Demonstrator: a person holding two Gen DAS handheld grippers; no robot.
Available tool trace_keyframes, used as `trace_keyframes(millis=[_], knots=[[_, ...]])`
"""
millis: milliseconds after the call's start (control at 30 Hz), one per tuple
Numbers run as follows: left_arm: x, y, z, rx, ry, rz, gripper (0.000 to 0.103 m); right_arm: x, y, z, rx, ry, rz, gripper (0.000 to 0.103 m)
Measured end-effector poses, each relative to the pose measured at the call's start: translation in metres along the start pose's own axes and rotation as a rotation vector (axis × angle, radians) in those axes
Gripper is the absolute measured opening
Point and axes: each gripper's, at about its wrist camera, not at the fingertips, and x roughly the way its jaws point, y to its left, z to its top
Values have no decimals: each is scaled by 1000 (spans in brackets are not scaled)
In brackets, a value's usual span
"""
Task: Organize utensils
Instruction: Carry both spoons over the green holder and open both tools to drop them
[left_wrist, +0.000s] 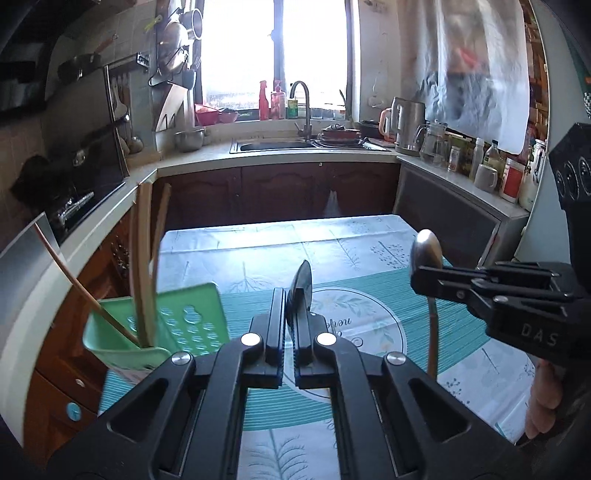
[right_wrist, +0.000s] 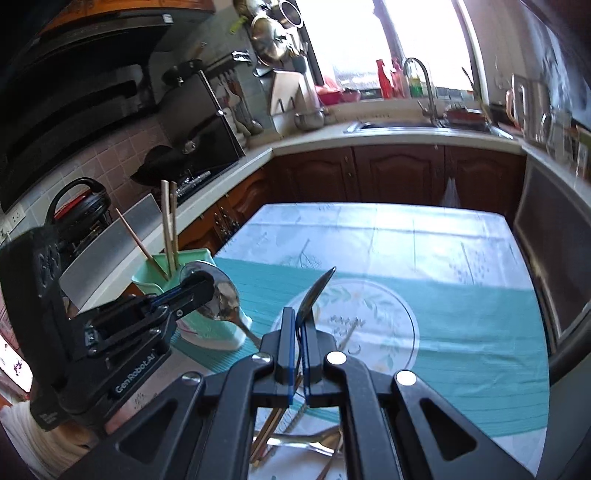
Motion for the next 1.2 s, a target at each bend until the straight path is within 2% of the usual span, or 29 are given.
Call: trace_keyframes(millis=[200, 400, 700, 967, 1200], knots=[[-40, 22, 23, 17, 6, -1, 1, -3, 18, 16, -52, -52, 6, 3], [-82, 53, 62, 28, 16, 49, 1, -4, 46, 35, -128, -125, 24, 3], [-129, 102, 113, 61, -78, 166, 1, 4, 94, 57, -237, -252, 18, 3], [-125, 138, 132, 69, -56, 218, 1, 31, 124, 67, -263, -306, 49, 3], [-87, 151, 122, 108, 12, 219, 1, 72, 134, 66, -271, -284, 36, 3]])
